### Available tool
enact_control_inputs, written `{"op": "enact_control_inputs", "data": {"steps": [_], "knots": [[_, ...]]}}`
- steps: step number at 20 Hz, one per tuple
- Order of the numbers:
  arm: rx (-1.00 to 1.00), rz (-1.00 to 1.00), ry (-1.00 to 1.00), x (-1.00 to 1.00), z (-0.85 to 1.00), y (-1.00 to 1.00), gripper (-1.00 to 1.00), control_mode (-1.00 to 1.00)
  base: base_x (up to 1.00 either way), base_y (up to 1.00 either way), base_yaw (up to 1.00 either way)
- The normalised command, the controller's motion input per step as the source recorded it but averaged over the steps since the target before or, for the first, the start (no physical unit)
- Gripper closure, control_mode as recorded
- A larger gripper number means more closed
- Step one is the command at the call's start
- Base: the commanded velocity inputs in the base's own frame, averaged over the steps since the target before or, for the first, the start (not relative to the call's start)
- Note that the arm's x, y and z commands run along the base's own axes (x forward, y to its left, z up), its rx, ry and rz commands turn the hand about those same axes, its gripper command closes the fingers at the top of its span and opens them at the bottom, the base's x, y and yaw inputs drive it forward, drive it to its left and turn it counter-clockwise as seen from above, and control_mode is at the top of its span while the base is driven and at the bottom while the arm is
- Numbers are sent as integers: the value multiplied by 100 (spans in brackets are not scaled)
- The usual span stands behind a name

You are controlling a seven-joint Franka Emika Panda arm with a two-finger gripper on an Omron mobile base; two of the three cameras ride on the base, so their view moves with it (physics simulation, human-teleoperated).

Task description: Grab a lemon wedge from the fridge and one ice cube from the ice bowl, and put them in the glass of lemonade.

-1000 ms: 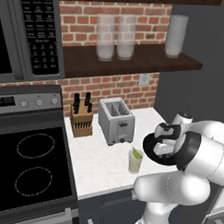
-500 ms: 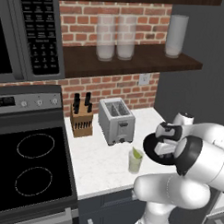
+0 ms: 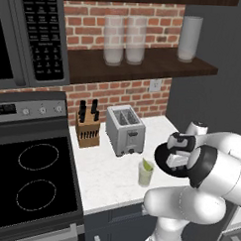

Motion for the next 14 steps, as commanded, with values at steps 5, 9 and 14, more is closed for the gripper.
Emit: {"op": "enact_control_inputs", "data": {"steps": [5, 9, 14], "knots": [[0, 0, 1, 0, -6, 0, -100, -100, 0, 0, 0], [0, 0, 2, 0, -1, 0, -100, -100, 0, 0, 0], [0, 0, 0, 0, 0, 0, -100, -100, 0, 0, 0]]}}
